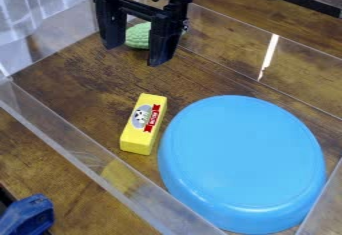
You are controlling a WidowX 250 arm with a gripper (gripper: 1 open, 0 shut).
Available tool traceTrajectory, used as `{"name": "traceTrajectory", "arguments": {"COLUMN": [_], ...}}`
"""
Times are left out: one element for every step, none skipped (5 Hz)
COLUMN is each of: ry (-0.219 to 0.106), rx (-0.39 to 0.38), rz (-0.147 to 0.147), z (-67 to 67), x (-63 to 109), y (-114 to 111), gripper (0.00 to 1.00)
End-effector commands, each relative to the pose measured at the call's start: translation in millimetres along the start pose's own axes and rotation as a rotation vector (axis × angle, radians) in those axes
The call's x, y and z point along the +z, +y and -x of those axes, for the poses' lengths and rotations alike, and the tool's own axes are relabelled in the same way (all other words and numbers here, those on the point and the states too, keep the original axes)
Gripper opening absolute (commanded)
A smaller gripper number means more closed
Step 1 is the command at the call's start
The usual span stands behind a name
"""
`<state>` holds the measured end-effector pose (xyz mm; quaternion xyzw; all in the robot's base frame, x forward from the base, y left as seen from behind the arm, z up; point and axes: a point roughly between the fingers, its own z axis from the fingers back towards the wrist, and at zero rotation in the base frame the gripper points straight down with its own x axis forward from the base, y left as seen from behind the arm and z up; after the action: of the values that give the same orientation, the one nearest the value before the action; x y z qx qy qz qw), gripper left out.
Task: Put the yellow brick in the blue tray
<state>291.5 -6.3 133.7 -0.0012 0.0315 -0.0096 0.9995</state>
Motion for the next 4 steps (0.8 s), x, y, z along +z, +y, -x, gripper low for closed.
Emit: {"name": "traceTrajectory", "arguments": {"ry": [0.009,0.014,0.021,0.027], "rx": [0.002,0.006,0.007,0.007], "rz": [0.008,0.02,0.025,0.03], "z": [2.8,7.3,9.1,10.3], "x": [-7.2,-15.6,-22.6,-29.1], "y": [-2.3,-5.7,-7.5,-9.1], "gripper": [1.0,1.0,1.0,1.0]}}
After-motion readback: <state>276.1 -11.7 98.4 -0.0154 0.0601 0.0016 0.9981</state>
